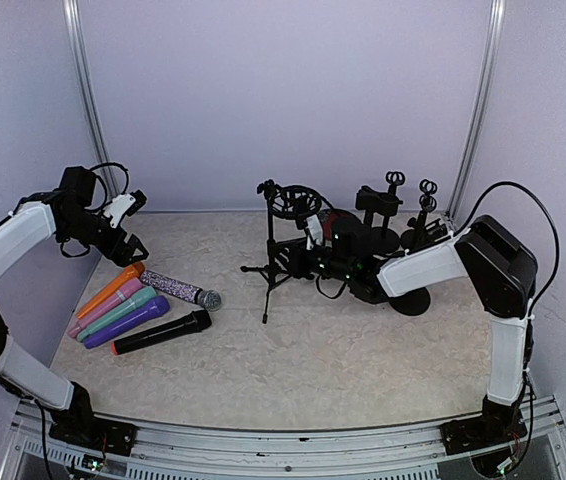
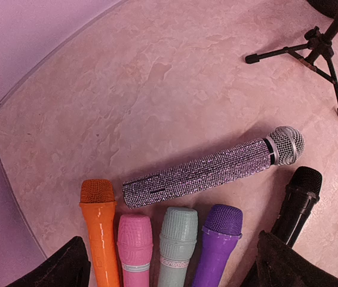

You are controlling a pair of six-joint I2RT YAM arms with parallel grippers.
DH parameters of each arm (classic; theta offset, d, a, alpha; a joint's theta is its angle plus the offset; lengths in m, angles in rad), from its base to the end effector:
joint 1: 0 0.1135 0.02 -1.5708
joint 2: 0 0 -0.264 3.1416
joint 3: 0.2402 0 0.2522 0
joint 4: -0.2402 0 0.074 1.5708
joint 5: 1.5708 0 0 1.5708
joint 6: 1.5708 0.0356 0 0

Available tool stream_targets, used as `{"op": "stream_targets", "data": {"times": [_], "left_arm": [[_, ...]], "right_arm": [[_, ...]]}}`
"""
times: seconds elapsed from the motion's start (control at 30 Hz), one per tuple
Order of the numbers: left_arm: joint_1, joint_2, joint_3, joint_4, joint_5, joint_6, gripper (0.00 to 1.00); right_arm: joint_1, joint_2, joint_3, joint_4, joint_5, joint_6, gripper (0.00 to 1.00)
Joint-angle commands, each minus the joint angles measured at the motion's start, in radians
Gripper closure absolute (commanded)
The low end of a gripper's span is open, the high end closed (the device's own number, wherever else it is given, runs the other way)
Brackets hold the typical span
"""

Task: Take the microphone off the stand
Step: Unscrew the knob on the stand of the microphone stand.

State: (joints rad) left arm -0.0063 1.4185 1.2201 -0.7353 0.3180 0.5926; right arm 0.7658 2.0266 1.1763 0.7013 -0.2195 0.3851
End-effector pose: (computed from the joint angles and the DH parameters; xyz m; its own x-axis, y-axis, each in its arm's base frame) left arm 0.2960 -0.0130 0.2983 -0.5595 0.5341 -0.6338 0.6082 0.7841 0.1238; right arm 0.3193 0.3178 0.1899 -0.4116 0.1129 -0.9044 -0.7306 0.5523 0.4014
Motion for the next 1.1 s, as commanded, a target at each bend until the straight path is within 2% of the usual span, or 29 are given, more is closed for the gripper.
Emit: {"op": "stream_targets", "data": {"times": [0.0,0.13,0.53,0.77,1.07], "left_arm": [[0.006,0.003,0.031,-0.010,0.000,0.013,0.06],[0.006,0.006,0.035,-0.012,0.000,0.009,0.06],[0.006,0.008,0.029,-0.009,0.002,0.008,0.06],[0.006,0.002,0.016,-0.003,0.003,0.010,0.06],[0.006,-0.004,0.013,-0.001,0.011,0.005,0.06]], "right_arm": [[0.014,0.023,0.016,-0.002,0.045,0.016,1.00],[0.015,0.051,0.034,0.012,0.069,0.066,1.00],[0.026,0.156,0.033,0.236,0.141,0.609,1.00],[0.048,0.154,-0.004,0.212,0.148,0.668,1.00],[0.049,0.157,-0.104,0.307,0.119,0.961,1.00]]}}
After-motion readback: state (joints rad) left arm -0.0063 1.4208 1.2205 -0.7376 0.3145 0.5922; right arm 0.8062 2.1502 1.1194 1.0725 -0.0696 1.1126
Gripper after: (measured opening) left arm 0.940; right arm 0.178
